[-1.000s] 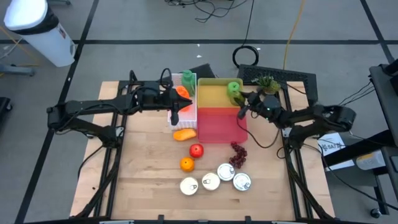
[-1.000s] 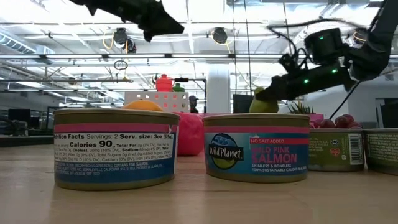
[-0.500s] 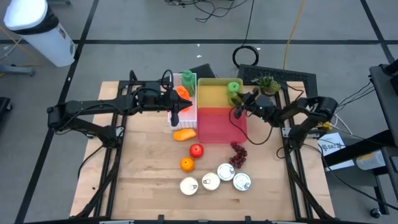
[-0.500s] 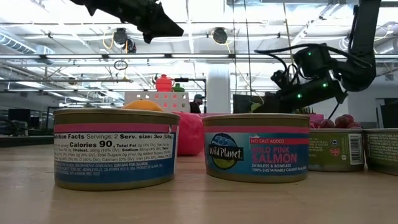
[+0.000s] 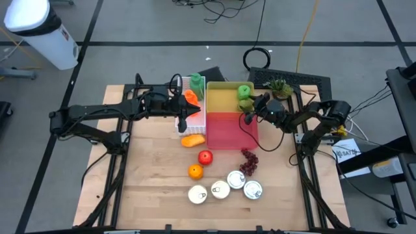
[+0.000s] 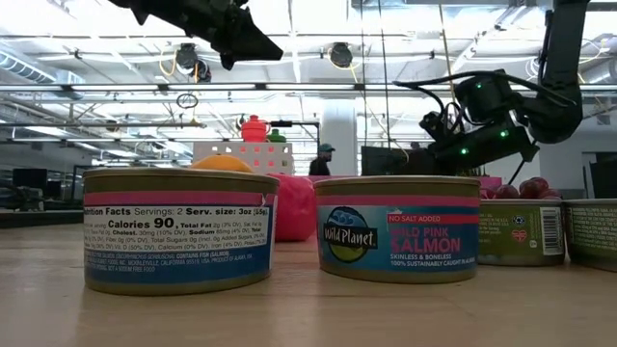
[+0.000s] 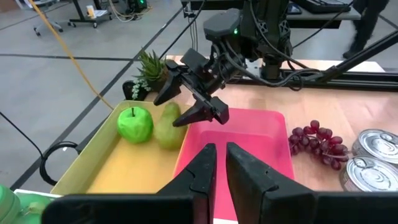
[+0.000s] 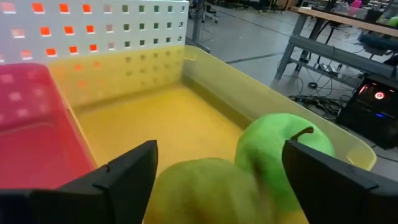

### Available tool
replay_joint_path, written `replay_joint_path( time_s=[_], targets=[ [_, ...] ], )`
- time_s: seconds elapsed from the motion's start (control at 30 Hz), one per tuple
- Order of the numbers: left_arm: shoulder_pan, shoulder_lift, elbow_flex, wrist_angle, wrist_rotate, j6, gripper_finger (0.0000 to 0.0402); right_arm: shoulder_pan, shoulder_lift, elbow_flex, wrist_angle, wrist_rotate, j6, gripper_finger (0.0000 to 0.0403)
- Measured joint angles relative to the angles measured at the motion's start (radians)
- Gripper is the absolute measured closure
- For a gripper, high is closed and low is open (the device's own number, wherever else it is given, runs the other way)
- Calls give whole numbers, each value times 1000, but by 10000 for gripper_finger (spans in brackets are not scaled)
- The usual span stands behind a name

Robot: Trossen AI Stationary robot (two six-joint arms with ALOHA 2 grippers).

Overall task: Pick & Place Food Item
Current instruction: Put the red grapes into the yellow bin

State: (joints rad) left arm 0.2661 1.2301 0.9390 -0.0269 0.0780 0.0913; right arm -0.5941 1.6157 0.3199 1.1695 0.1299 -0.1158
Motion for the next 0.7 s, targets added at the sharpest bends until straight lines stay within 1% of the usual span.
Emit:
replay_joint_path(
  time_s=[0.17,0.3,0.4,0.5,0.53,0.6,0.7],
  targets=[
    [0,0,0,0,0,-4,353,12,-61,0,0,1,-2,78],
    [0,0,0,-1,0,-9,353,52,-151,0,-9,1,-26,86],
    [0,0,0,-4,0,-22,353,109,-241,0,-67,0,-51,89],
    [0,0,0,-9,0,-30,353,207,-352,-1,-153,1,-38,90],
    [0,0,0,-12,0,-33,353,252,-389,1,-196,0,-19,90],
    [0,0,0,-17,0,-41,353,349,-467,34,-352,0,30,90],
    [0,0,0,-25,0,-43,353,501,-553,170,-726,13,113,90]
  ],
)
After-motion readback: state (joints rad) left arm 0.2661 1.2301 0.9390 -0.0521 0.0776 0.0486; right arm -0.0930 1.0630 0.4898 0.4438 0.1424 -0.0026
